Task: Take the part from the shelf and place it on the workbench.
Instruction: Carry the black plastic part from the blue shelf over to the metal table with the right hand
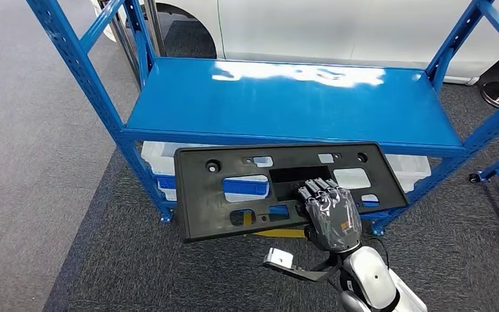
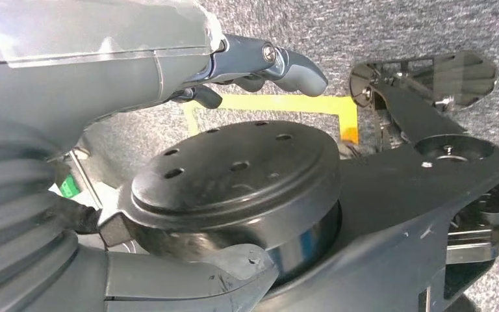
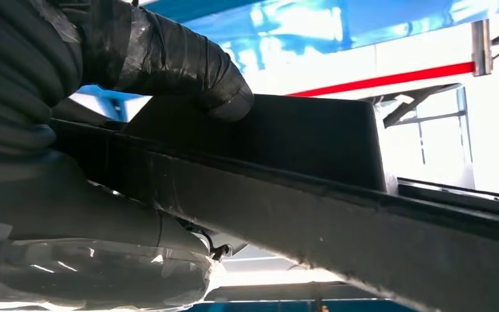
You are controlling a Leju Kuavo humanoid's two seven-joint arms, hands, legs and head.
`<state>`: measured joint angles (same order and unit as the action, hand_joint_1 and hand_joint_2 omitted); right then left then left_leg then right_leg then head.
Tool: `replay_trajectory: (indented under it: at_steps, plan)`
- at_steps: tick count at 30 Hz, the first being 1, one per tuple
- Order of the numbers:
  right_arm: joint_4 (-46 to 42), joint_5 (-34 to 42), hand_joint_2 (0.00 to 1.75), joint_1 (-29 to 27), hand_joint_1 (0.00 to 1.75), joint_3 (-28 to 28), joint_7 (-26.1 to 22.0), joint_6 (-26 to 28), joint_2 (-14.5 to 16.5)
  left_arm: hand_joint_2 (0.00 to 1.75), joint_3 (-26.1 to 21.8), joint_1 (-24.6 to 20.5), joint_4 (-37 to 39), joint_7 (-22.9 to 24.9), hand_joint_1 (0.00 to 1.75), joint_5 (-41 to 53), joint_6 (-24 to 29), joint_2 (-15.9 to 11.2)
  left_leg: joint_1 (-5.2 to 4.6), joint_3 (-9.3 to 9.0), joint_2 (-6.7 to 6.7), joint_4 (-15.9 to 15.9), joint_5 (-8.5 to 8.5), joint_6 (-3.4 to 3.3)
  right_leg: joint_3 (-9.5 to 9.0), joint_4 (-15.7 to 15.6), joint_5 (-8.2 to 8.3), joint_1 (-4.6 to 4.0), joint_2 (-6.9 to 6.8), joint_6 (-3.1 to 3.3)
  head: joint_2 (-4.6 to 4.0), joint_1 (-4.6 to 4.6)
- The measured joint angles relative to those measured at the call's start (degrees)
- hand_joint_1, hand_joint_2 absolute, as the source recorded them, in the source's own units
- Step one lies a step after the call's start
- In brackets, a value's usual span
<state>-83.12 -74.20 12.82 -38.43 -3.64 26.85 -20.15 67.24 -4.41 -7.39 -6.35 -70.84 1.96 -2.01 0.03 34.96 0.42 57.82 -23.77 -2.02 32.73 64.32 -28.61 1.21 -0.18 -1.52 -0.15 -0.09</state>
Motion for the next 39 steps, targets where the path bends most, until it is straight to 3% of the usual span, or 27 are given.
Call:
replay_trajectory:
  at_steps: [2, 5, 7, 9, 10, 11, 12, 14, 16, 17, 18, 20, 21, 22, 24, 25, 26, 28, 29, 30, 32, 33, 36, 37, 39]
  plan:
    - [-1.24, 0.07, 1.75, -2.24, 1.75, 1.16, 0.19, 1.5, -1.27, 1.75, 0.1, -0.17, -0.01, -0.44, 0.0, 0.56, 0.41, 0.35, -0.06, 0.57, -0.08, 0.48, 0.65, 0.63, -2.89, -4.72, -1.06, -0.32, -0.02, 0.66, 0.0, -0.04]
    - [-3.65, -0.95, 1.75, -9.61, 1.75, 5.86, 0.77, 6.29, -3.76, 1.75, 1.18, -0.88, -0.38, -2.67, 0.0, 3.59, 2.09, 2.38, -0.1, 1.05, -0.58, 0.5, 1.14, 1.55, -2.51, -5.67, -0.08, -0.23, -0.5, 1.8, 0.0, -0.04]
    - [-4.33, -2.14, 1.75, -14.57, 1.75, 10.32, 0.8, 9.43, -4.23, 1.75, 2.17, -1.8, -3.85, -0.37, 0.0, 7.34, 7.95, 3.5, -0.09, 2.49, -0.83, 3.27, -2.47, 1.96, -1.19, -6.05, 1.39, 0.1, -0.94, 2.67, 0.0, -0.04]
    - [-5.16, -2.91, 1.75, -18.79, 1.75, 14.31, 1.3, 11.22, -4.37, 1.75, 2.43, -2.21, -10.71, 5.47, 0.0, 13.32, 14.63, 2.93, 0.02, 4.47, -0.91, 10.03, -8.52, 2.27, 0.73, -5.99, 2.82, 0.03, -0.93, 3.02, 0.0, -0.08]
    - [-5.79, -3.19, 1.75, -21.17, 1.75, 16.21, 2.02, 11.64, -4.5, 1.75, 2.19, -2.23, -13.51, 7.63, 0.0, 16.64, 15.93, 2.46, -0.01, 5.12, -1.02, 13.55, -10.38, 2.38, 1.72, -5.91, 3.51, -0.02, -0.85, 2.94, 0.0, -0.09]
    - [-6.67, -3.25, 1.75, -23.84, 1.75, 18.41, 2.85, 11.86, -4.76, 1.75, 1.76, -2.27, -15.16, 8.94, 0.0, 20.03, 15.53, 2.21, -0.06, 5.22, -1.19, 16.02, -10.94, 2.43, 2.69, -5.81, 4.16, -0.05, -0.81, 2.81, 0.0, -0.09]
    - [-7.76, -2.85, 1.75, -26.79, 1.75, 21.03, 3.29, 12.0, -5.12, 1.75, 1.09, -2.39, -15.7, 9.41, 0.0, 22.81, 13.98, 2.16, -0.12, 4.39, -1.41, 16.57, -10.05, 2.37, 3.68, -5.65, 4.8, -0.07, -0.81, 2.64, 0.0, -0.1]
    - [-9.92, -0.55, 1.75, -31.89, 1.75, 27.32, 1.57, 12.18, -5.72, 1.75, -0.65, -2.88, -15.48, 9.62, 0.0, 27.05, 10.19, 2.58, -0.31, 0.04, -1.97, 12.03, -7.07, 1.94, 5.55, -5.33, 6.11, -0.06, -0.77, 2.27, 0.0, -0.11]
    - [-10.96, 2.64, 1.75, -34.75, 1.75, 33.62, -3.16, 12.35, -5.78, 1.75, -2.72, -4.08, -14.72, 9.59, 0.0, 29.57, 7.19, 3.38, -0.76, -5.91, -2.51, 3.83, -6.51, 1.05, 6.89, -5.14, 7.5, -0.08, -0.5, 1.76, 0.0, -0.16]
    - [-11.06, 3.77, 1.75, -35.5, 1.75, 36.27, -5.46, 12.44, -5.72, 1.75, -3.88, -5.03, -14.45, 9.46, 0.0, 30.34, 5.85, 4.21, -1.01, -7.6, -2.65, 0.99, -6.78, 0.63, 7.17, -5.18, 8.18, -0.05, -0.38, 1.42, 0.0, -0.2]
    - [-11.08, 4.37, 1.75, -36.02, 1.75, 38.52, -7.2, 12.5, -5.62, 1.75, -5.07, -6.13, -14.32, 9.28, 0.0, 30.89, 4.7, 5.22, -1.27, -8.32, -2.68, -0.54, -6.93, 0.2, 7.32, -5.36, 8.88, 0.02, -0.29, 1.0, 0.0, -0.26]
    - [-11.06, 4.59, 1.75, -36.66, 1.75, 41.66, -8.98, 12.51, -5.31, 1.75, -7.35, -8.05, -14.37, 9.05, 0.0, 31.54, 3.16, 7.78, -1.31, -7.49, -2.31, -0.95, -5.84, -0.51, 7.46, -5.74, 9.77, 0.2, -0.04, 0.23, 0.0, -0.31]
    - [-11.06, 4.48, 1.75, -36.87, 1.75, 42.86, -9.41, 12.47, -5.1, 1.75, -8.4, -8.76, -14.39, 9.05, 0.0, 31.84, 2.92, 8.86, -1.22, -7.03, -2.01, -1.04, -5.18, -0.97, 7.82, -5.27, 8.84, 0.25, 0.1, -0.06, 0.0, -0.31]
    - [-11.06, 4.35, 1.75, -37.12, 1.75, 43.86, -9.75, 12.44, -4.89, 1.75, -9.34, -9.24, -14.41, 9.04, 0.0, 32.13, 2.81, 9.79, -1.06, -6.44, -1.61, -1.17, -4.47, -1.41, 8.43, -3.79, 6.62, 0.27, 0.21, -0.26, 0.0, -0.26]
    - [-11.06, 4.09, 1.75, -37.51, 1.75, 45.7, -10.21, 12.39, -4.41, 1.75, -10.92, -9.71, -14.41, 9.06, 0.0, 32.6, 2.78, 10.84, -0.97, -4.91, -0.79, -1.17, -3.08, -1.92, 10.03, 2.45, -0.07, 0.34, 0.21, -0.62, 0.0, -0.24]
    - [-11.06, 4.05, 1.75, -37.67, 1.75, 46.43, -10.34, 12.38, -4.15, 1.75, -11.49, -9.73, -14.39, 9.08, 0.0, 32.74, 2.83, 11.04, -0.98, -4.02, -0.46, -1.12, -2.36, -1.95, 10.58, 6.12, -2.45, 0.4, 0.2, -0.81, 0.0, -0.24]
    - [-11.06, 3.97, 1.75, -37.82, 1.75, 47.06, -10.35, 12.37, -3.9, 1.75, -11.91, -9.75, -14.36, 9.09, 0.0, 32.86, 2.84, 11.14, -0.99, -3.03, -0.22, -1.03, -1.61, -1.88, 10.63, 9.04, -3.32, 0.47, 0.2, -1.01, 0.0, -0.25]
    - [-11.0, 3.47, 1.75, -38.03, 1.75, 48.19, -10.17, 12.34, -3.51, 1.75, -12.61, -9.91, -14.33, 9.27, 0.0, 33.37, 2.57, 11.41, -0.96, -0.81, -0.03, -0.69, -0.16, -1.56, 8.12, 9.93, -1.2, 0.71, 0.19, -1.3, 0.0, -0.25]
    - [-10.91, 3.37, 1.75, -38.03, 1.75, 48.84, -10.22, 12.33, -3.4, 1.75, -12.98, -10.08, -14.33, 9.51, 0.0, 33.79, 2.27, 11.71, -0.92, 0.25, -0.03, -0.39, 0.48, -1.33, 5.38, 7.57, 0.18, 0.88, 0.2, -1.42, 0.0, -0.24]
    - [-10.67, 3.49, 1.75, -37.79, 1.75, 49.64, -10.51, 12.34, -3.34, 1.75, -13.48, -10.32, -14.34, 9.88, 0.0, 34.21, 1.97, 12.09, -0.94, 1.25, -0.07, -0.05, 1.02, -1.01, 2.05, 3.71, 0.41, 0.98, 0.29, -1.53, 0.0, -0.23]
    - [-9.46, 4.28, 1.75, -36.51, 1.75, 51.36, -11.9, 12.4, -3.38, 1.75, -14.77, -11.04, -14.33, 10.61, 0.0, 34.95, 1.45, 12.85, -1.08, 2.49, -0.14, 0.57, 1.9, -0.33, -2.85, -3.42, -1.12, 0.86, 0.67, -1.23, 0.0, -0.27]
    - [-8.33, 4.54, 1.75, -35.37, 1.75, 52.19, -12.82, 12.45, -3.42, 1.75, -15.6, -11.45, -14.33, 10.85, 0.0, 35.26, 1.19, 13.22, -1.16, 2.81, -0.16, 0.6, 2.34, -0.03, -3.73, -5.24, -1.97, 0.65, 0.82, -0.89, 0.0, -0.29]
    - [-3.7, 4.5, 1.75, -31.16, 1.75, 53.73, -15.08, 12.56, -3.46, 1.75, -18.23, -12.18, -14.32, 11.1, 0.0, 36.52, 0.19, 14.46, -1.03, 3.45, -0.2, 0.99, 2.56, 0.85, -3.03, -5.68, -1.2, 0.54, 0.68, 0.66, 0.0, -0.3]
    - [-2.13, 4.4, 1.75, -29.61, 1.75, 53.87, -15.49, 12.54, -3.46, 1.75, -18.98, -12.25, -14.32, 11.15, 0.0, 37.03, -0.15, 14.85, -0.93, 4.1, -0.22, 2.43, 1.27, 1.18, -2.65, -5.72, -0.75, 0.59, 0.66, 1.15, 0.0, -0.3]
    - [1.31, 4.19, 1.75, -26.29, 1.75, 53.76, -15.96, 12.5, -3.48, 1.75, -20.39, -12.31, -14.32, 11.17, 0.0, 38.06, -0.99, 15.4, -0.78, 6.62, -0.25, 8.86, -3.35, 1.7, -1.62, -5.72, 0.15, 0.48, 0.87, 1.77, 0.0, -0.33]
